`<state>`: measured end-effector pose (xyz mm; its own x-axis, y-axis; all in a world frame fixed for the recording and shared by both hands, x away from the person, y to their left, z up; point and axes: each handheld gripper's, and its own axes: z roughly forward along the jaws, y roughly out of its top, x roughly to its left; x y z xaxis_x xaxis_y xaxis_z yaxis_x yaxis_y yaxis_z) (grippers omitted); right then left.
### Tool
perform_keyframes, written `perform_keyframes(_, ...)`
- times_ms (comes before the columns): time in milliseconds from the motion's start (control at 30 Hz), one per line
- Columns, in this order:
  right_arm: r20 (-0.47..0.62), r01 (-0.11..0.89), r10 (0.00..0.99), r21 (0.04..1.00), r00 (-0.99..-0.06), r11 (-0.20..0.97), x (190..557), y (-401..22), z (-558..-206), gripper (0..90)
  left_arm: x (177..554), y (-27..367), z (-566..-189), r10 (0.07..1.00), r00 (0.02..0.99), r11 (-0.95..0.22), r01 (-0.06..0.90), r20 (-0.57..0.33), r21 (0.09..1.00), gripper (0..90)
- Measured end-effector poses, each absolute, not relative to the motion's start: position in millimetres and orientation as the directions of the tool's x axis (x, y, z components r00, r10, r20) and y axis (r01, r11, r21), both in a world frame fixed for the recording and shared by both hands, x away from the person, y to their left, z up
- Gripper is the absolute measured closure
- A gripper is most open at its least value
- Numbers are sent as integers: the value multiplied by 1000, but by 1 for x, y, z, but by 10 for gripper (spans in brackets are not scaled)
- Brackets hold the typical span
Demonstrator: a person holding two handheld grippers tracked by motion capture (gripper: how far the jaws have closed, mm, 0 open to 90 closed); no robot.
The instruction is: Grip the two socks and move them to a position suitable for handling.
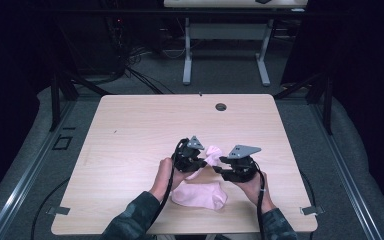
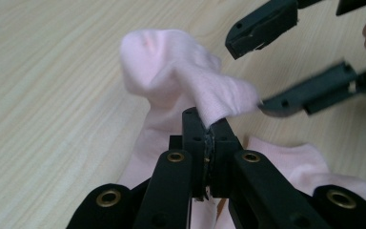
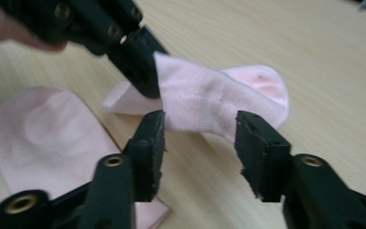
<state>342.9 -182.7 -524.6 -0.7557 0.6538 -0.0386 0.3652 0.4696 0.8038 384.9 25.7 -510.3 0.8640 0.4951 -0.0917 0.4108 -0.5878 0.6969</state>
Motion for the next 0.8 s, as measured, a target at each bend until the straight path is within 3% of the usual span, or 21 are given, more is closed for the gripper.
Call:
perform_keyframes(33, -124, 312, 654, 803, -746, 508, 336, -179, -524, 481, 386, 26, -505, 505, 858, -581, 418, -93, 698, 888)
perform_keyframes(233, -262, 221, 649, 795, -714, 565, 332, -164, -527, 427, 391, 32, -497, 494, 856, -555, 444, -151, 704, 887)
perform_keyframes(267, -291, 209, 645, 785, -707, 583, 332, -161, -527, 454, 392, 33, -496, 489, 858, -556, 444, -155, 703, 887)
perform_keyframes(367, -323, 165, 628, 788, -708, 593, 331, -159, -524, 687, 392, 35, -496, 481, 862, -560, 443, -161, 701, 885)
perform_keyframes(467, -292, 174, 619, 795, -729, 581, 334, -162, -516, 852, 392, 37, -497, 476, 865, -557, 437, -160, 706, 877)
perform_keyframes(633, -160, 255, 621, 812, -767, 525, 341, -169, -499, 871, 386, 43, -507, 466, 869, -548, 430, -166, 717, 708)
perform_keyframes(667, -143, 267, 624, 815, -768, 515, 342, -170, -496, 872, 383, 43, -509, 485, 861, -544, 435, -154, 717, 708)
perform_keyframes(700, -102, 310, 631, 804, -769, 507, 344, -170, -489, 873, 376, 46, -515, 497, 855, -534, 434, -146, 725, 612)
perform_keyframes(800, -66, 345, 643, 800, -763, 491, 344, -168, -480, 874, 361, 48, -523, 544, 836, -540, 416, -74, 732, 495)
